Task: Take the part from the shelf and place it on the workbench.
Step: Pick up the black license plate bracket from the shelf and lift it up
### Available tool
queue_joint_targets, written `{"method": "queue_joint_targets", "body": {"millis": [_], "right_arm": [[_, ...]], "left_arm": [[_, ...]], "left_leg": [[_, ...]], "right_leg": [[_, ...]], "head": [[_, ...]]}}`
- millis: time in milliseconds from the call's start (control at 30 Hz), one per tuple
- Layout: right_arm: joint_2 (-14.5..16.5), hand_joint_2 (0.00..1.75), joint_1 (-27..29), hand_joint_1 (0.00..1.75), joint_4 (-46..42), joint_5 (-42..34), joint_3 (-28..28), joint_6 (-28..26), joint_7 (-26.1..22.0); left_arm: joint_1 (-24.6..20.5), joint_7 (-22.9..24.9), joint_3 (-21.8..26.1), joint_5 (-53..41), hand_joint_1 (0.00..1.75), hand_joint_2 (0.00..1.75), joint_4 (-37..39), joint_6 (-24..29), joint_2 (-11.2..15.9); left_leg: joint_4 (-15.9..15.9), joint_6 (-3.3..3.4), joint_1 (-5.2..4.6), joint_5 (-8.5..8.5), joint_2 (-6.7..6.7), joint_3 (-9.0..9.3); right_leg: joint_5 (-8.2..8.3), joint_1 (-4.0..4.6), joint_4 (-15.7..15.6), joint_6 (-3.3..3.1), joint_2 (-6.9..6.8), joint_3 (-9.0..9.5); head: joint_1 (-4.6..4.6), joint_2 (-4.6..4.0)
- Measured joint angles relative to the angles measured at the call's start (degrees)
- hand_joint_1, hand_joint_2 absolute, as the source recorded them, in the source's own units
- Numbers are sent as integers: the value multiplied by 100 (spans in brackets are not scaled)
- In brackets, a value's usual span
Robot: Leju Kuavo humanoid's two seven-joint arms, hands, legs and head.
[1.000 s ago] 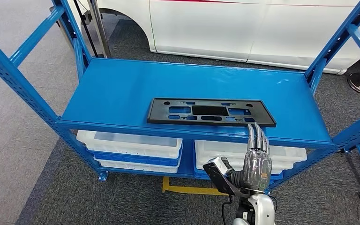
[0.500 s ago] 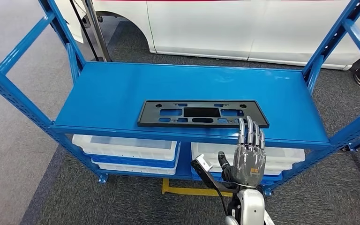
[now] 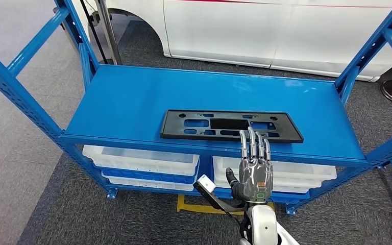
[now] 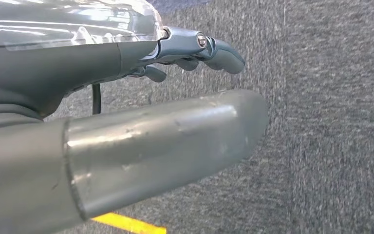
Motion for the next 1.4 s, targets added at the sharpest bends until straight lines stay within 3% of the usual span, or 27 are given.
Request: {"method": "queue_joint_targets", "body": {"millis": [33, 67, 100, 167, 233, 300, 400, 467, 533, 567, 600, 633, 700, 733, 867, 933, 1033, 1067, 1100, 1133, 1200, 1233, 1267, 1333, 1400], "right_arm": [[-2, 175, 2, 0, 25, 0, 5, 4, -20], [-2, 175, 7, 0, 48, 0, 5, 9, -42], [-2, 175, 8, 0, 65, 0, 5, 13, -74], [-4, 175, 8, 0, 80, 0, 5, 19, -170], [1, 175, 7, 0, 81, 0, -3, 29, -293], [26, 175, 18, 0, 81, 0, -30, 40, -411], [84, 175, 36, 0, 82, 0, -102, 44, -529], [147, 175, 37, 0, 85, 0, -148, 44, -594], [196, 175, 45, 0, 99, 0, -181, 46, -634], [215, 175, 52, 0, 109, 0, -197, 49, -643], [229, 175, 56, 0, 118, 0, -213, 52, -651], [249, 175, 59, 0, 123, 0, -227, 55, -659], [285, 175, 61, 0, 125, 0, -250, 59, -672], [301, 175, 60, 0, 126, 1, -258, 61, -674], [327, 175, 61, 0, 126, 0, -296, 67, -676], [331, 175, 56, 0, 125, 0, -315, 68, -677], [331, 175, 74, 0, 130, 0, -329, 73, -677], [331, 175, 85, 0, 133, 0, -331, 75, -677], [331, 175, 93, 0, 137, 0, -333, 76, -677], [331, 175, 96, 0, 140, 0, -334, 76, -676], [331, 175, 96, 0, 142, 0, -337, 77, -677], [331, 175, 95, 0, 144, 0, -338, 80, -678], [332, 175, 95, 0, 146, 0, -340, 87, -687], [334, 175, 99, 0, 151, 0, -356, 108, -715], [351, 175, 108, 0, 145, 0, -386, 119, -742]], "left_arm": [[-3, 0, 1, -1, 0, 0, 3, 1, 4], [-4, 0, 1, -3, 0, 0, 4, 2, 6], [-3, 1, 2, -5, 0, 0, 6, 2, 7], [-1, 5, 3, -13, 0, 0, 16, 1, 8], [-6, 11, 4, -29, 0, 0, 37, -1, 8], [-13, 16, 7, -44, 0, 0, 51, -3, 9], [-26, 26, 8, -62, 0, 0, 54, -7, 20], [-32, 33, 9, -82, 0, 0, 64, -10, 29], [-31, 37, 10, -98, 0, 0, 75, -11, 34], [-26, 42, 11, -101, 0, 0, 79, -11, 39], [-22, 46, 15, -102, 0, 0, 83, -11, 44], [-22, 50, 21, -102, 0, 0, 88, -11, 49], [-27, 54, 38, -104, 0, 0, 96, -11, 58], [-33, 55, 45, -104, 0, 0, 98, -11, 60], [-33, 61, 66, -108, 0, 0, 104, -9, 59], [-31, 60, 77, -108, 0, 0, 105, -9, 58], [-40, 60, 86, -108, 0, 0, 106, -9, 59], [-40, 60, 89, -108, 0, 0, 106, -9, 60], [-38, 60, 92, -108, 0, 0, 106, -9, 60], [-36, 60, 95, -108, 0, 0, 106, -9, 60], [-31, 60, 97, -108, 0, 0, 109, -10, 57], [-36, 60, 98, -108, 0, 0, 115, -11, 55], [-41, 61, 98, -109, 0, 0, 122, -11, 54], [-56, 66, 99, -111, 0, 0, 137, -12, 54], [-66, 69, 99, -114, 0, 0, 143, -11, 57]], "left_leg": [[1, 10, -4, -8, -1, 3], [2, 14, -7, -19, -4, 12], [3, 11, -9, -32, -8, 29], [5, -10, -9, -68, -15, 79], [21, -55, -29, -109, -17, 102], [27, -115, -39, -134, -12, 98], [119, -208, -27, -225, 1, 86], [641, -250, -12, -489, 3, -161], [1376, -283, -6, -764, 4, -571], [1585, -295, -3, -780, 4, -710], [1583, -302, -1, -678, 5, -750], [1367, -302, 3, -476, 6, -685], [645, -279, 2, -50, 12, -387], [358, -255, -6, 45, 11, -257], [114, -137, -11, 5, -3, -140], [60, -65, 12, -6, -2, -78], [41, 3, 13, -57, 4, -2], [42, 7, 12, -82, 2, 25], [44, 3, 11, -112, -2, 62], [45, -7, 11, -145, -7, 109], [37, -38, 14, -221, -17, 209], [41, -64, 4, -256, -22, 242], [42, -93, 3, -281, -23, 255], [30, -154, -4, -308, -15, 261], [54, -209, 1, -360, -3, 269]], "right_leg": [[-89, -11, 317, 12, 0, -180], [-71, -19, 468, 16, -1, -284], [56, -23, 410, 12, -1, -284], [492, -18, -226, -28, -1, -19], [724, 14, -844, -84, -4, 258], [698, 49, -1024, -124, -1, 329], [685, 16, -1100, -194, 7, 390], [670, -3, -1143, -254, -6, 457], [633, 4, -1139, -293, -15, 488], [612, 6, -1132, -297, -13, 505], [587, 5, -1124, -292, -8, 527], [557, 3, -1114, -282, -3, 560], [480, 12, -1090, -241, 3, 631], [447, 22, -1074, -213, 4, 648], [388, 37, -1069, -101, 3, 661], [245, 29, -832, -46, 3, 576], [-147, 5, 198, 6, 3, -5], [-173, -3, 459, 14, 2, -193], [-77, -10, 517, 15, 2, -285], [124, -15, 362, 7, 2, -269], [614, -10, -336, -44, 3, -14], [754, 9, -646, -78, 3, 113], [799, 30, -853, -107, 2, 196], [738, 66, -980, -143, 10, 238], [712, 34, -1051, -183, 19, 294]], "head": [[0, 0], [0, 0], [1, 0], [1, 0], [-1, 0], [-2, 0], [-3, 0], [-4, 0], [-4, 0], [-4, 0], [-4, 0], [-4, 0], [-4, 0], [-3, 0], [-1, 0], [0, 0], [-1, 0], [-1, 0], [0, 0], [0, 0], [0, 0], [0, 0], [1, 0], [4, 0], [3, 0]]}}
